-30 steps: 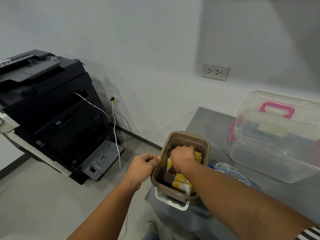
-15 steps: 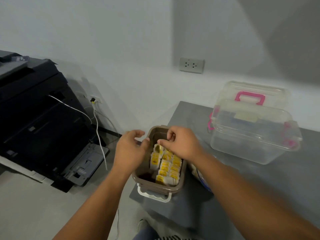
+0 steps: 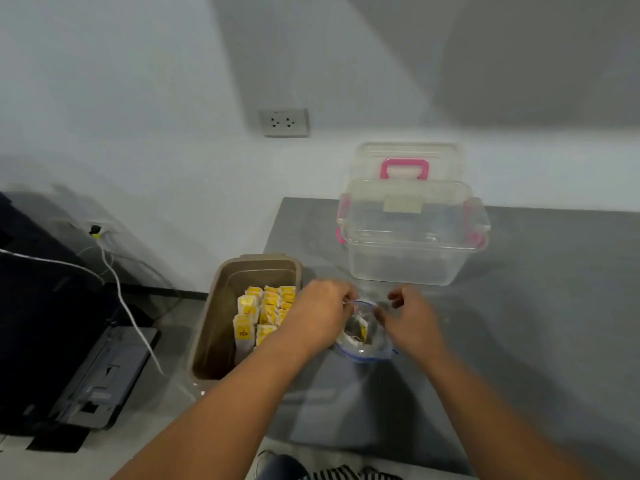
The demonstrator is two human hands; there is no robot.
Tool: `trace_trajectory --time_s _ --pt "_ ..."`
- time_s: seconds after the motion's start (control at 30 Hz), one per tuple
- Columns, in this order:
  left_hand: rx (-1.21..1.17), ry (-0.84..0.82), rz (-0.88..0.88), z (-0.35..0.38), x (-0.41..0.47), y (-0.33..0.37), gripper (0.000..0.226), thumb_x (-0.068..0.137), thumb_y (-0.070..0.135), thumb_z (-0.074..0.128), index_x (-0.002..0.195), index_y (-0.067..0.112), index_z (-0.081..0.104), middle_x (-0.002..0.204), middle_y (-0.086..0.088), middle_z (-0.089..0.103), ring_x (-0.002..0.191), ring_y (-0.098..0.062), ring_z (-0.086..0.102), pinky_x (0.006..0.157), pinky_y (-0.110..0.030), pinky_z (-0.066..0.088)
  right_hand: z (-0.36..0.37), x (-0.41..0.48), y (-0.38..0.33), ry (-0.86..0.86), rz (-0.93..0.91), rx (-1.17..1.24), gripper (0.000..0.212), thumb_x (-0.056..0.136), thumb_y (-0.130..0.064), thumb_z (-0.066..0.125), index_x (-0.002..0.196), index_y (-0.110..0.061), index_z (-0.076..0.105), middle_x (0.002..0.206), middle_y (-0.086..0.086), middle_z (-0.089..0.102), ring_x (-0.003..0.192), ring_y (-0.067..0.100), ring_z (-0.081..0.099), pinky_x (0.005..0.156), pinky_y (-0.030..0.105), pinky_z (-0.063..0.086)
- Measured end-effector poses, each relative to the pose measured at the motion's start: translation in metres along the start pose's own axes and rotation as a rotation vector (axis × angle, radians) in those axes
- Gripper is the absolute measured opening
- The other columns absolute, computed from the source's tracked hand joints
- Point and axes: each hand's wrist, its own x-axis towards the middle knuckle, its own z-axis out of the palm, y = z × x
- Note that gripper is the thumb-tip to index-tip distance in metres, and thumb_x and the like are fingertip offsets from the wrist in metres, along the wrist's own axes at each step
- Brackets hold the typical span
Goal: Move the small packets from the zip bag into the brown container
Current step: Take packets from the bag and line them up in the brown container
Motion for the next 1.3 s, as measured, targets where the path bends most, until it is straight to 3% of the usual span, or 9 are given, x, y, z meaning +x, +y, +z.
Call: trace_trajectory --time_s 0.1,0.2,0.3,0.4,0.5,0.67,0.97,1.2,1.3 --pt "0.109 -0.114 -0.049 0.018 0.014 0.01 0.018 0.091 0.026 0.066 0.107 0.021 0.073 0.107 -0.005 0.073 0.103 -0.025 0.066 0.093 -0.035 0.052 0.01 -0.004 0.028 -0.053 0.176 0.048 0.051 0.079 -0.043 0.082 0.109 -0.013 0.053 0.105 0.009 0.061 0.095 0.028 0.062 0.082 0.041 0.053" --pt "0.398 -0.36 -0.132 0.038 0.035 0.02 0.025 0.093 0.023 0.063 0.115 0.016 0.071 0.116 -0.007 0.071 0.11 -0.026 0.065 0.096 -0.036 0.052 0.016 -0.006 0.036 -0.154 0.284 0.056 0.053 0.081 -0.054 0.077 0.106 -0.014 0.053 0.096 0.004 0.062 0.087 0.023 0.062 0.071 0.031 0.046" --pt "0.499 -0.801 -0.35 0.048 0.051 0.032 0.04 0.102 0.027 0.052 0.137 0.009 0.054 0.141 -0.006 0.055 0.131 -0.024 0.051 0.109 -0.034 0.039 0.015 -0.01 0.033 -0.201 0.276 0.06 0.037 0.087 -0.048 0.074 0.081 -0.015 0.058 0.073 -0.004 0.061 0.065 0.011 0.055 0.054 0.021 0.036" --pt "0.454 -0.896 -0.434 0.056 0.059 0.03 0.042 0.105 0.023 0.045 0.143 0.007 0.046 0.148 -0.008 0.048 0.136 -0.023 0.044 0.111 -0.033 0.034 0.017 -0.012 0.032 -0.219 0.302 0.144 0.033 0.093 -0.029 0.068 0.065 -0.017 0.058 0.053 -0.006 0.059 0.05 0.008 0.054 0.049 0.02 0.041" --pt "0.44 -0.836 -0.411 0.066 0.051 0.02 0.043 0.101 0.025 0.052 0.142 0.012 0.049 0.143 -0.008 0.052 0.129 -0.026 0.051 0.106 -0.036 0.042 0.021 -0.012 0.031 -0.172 0.422 0.34 0.022 0.094 -0.01 0.06 0.071 -0.01 0.063 0.065 0.005 0.064 0.059 0.017 0.059 0.059 0.031 0.053" --pt "0.251 -0.438 -0.335 0.084 0.028 0.006 0.029 0.091 0.027 0.065 0.118 0.017 0.069 0.11 -0.007 0.071 0.1 -0.025 0.067 0.094 -0.037 0.055 0.026 -0.002 0.034 -0.098 0.69 0.816 0.019 0.091 0.012 0.05 0.084 -0.001 0.061 0.076 0.017 0.066 0.067 0.028 0.061 0.064 0.035 0.05" --pt "-0.194 -0.249 -0.264 0.084 0.013 0.009 0.013 0.087 0.013 0.072 0.1 0.014 0.072 0.092 0.002 0.074 0.091 -0.015 0.07 0.09 -0.029 0.055 0.021 0.005 0.04 -0.082 0.764 0.909 0.018 0.094 -0.001 0.054 0.094 0.004 0.072 0.083 0.019 0.073 0.075 0.033 0.068 0.073 0.04 0.056" --pt "0.198 -0.137 0.143 0.08 0.01 0.01 0.04 0.093 0.015 0.062 0.132 0.019 0.059 0.124 -0.002 0.054 0.104 -0.022 0.061 0.089 -0.026 0.048 0.016 0.008 0.035 -0.109 0.729 0.863 0.021 0.096 0.0 0.051 0.092 0.004 0.07 0.091 0.025 0.073 0.087 0.04 0.071 0.085 0.052 0.057" --pt "0.305 -0.156 0.217 0.079 0.011 0.009 0.034 0.096 0.021 0.058 0.129 0.018 0.063 0.125 -0.003 0.052 0.101 -0.025 0.061 0.087 -0.031 0.051 0.015 0.006 0.035 -0.128 0.706 0.863 0.024 0.097 -0.002 0.049 0.088 0.002 0.071 0.086 0.021 0.074 0.083 0.037 0.071 0.085 0.049 0.057"
